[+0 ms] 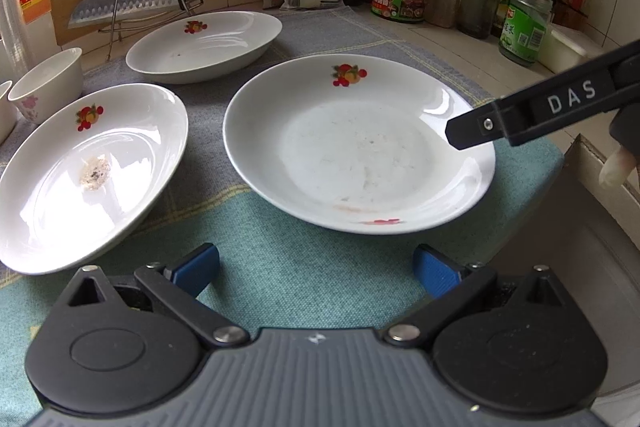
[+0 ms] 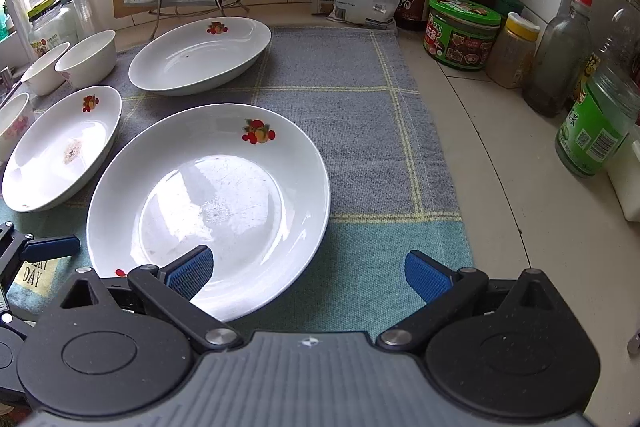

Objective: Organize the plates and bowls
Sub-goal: 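Move the right tool to the nearest white fruit-decal plate and grasp its rim, then lift the white plate with the right tool and carry it toward the green jar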

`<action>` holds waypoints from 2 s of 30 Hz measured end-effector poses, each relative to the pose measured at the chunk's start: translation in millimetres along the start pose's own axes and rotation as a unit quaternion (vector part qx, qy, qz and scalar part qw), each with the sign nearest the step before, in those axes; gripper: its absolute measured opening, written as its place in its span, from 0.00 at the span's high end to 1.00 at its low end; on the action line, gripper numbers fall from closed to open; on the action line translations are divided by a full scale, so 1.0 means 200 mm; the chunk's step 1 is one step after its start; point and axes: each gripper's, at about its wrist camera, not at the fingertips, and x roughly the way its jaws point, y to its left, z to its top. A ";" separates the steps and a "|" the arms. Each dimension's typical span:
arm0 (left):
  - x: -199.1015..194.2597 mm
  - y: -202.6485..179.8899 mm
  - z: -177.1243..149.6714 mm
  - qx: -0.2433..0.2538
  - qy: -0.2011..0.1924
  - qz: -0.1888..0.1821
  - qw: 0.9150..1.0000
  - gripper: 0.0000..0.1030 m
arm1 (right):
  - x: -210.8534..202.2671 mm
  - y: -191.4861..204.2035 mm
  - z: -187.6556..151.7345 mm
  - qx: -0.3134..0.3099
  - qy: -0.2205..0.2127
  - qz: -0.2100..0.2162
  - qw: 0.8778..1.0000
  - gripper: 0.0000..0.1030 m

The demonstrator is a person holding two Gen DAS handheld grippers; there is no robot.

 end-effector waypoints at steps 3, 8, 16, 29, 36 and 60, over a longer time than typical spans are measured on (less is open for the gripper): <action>0.02 -0.02 0.02 0.014 -0.004 0.003 1.000 0.01 | 0.05 -0.02 0.03 -0.010 0.007 0.013 1.000 0.00; 0.05 -0.02 0.04 0.020 -0.015 -0.004 1.000 0.00 | 0.14 -0.02 0.08 -0.036 0.017 0.038 0.998 0.00; 0.06 -0.02 0.05 0.036 -0.010 -0.016 0.999 0.00 | 0.27 0.00 0.14 -0.076 0.042 0.083 0.993 0.00; 0.07 0.00 0.06 0.053 -0.009 -0.034 0.998 0.00 | 0.32 0.01 0.19 -0.134 0.071 0.108 0.982 0.00; 0.08 0.02 0.05 0.079 -0.027 -0.058 0.995 0.00 | 0.31 0.01 0.17 -0.132 0.057 0.109 0.984 0.00; 0.10 0.05 0.06 0.111 -0.047 -0.093 0.988 0.00 | 0.36 0.01 0.27 -0.181 0.083 0.188 0.962 0.00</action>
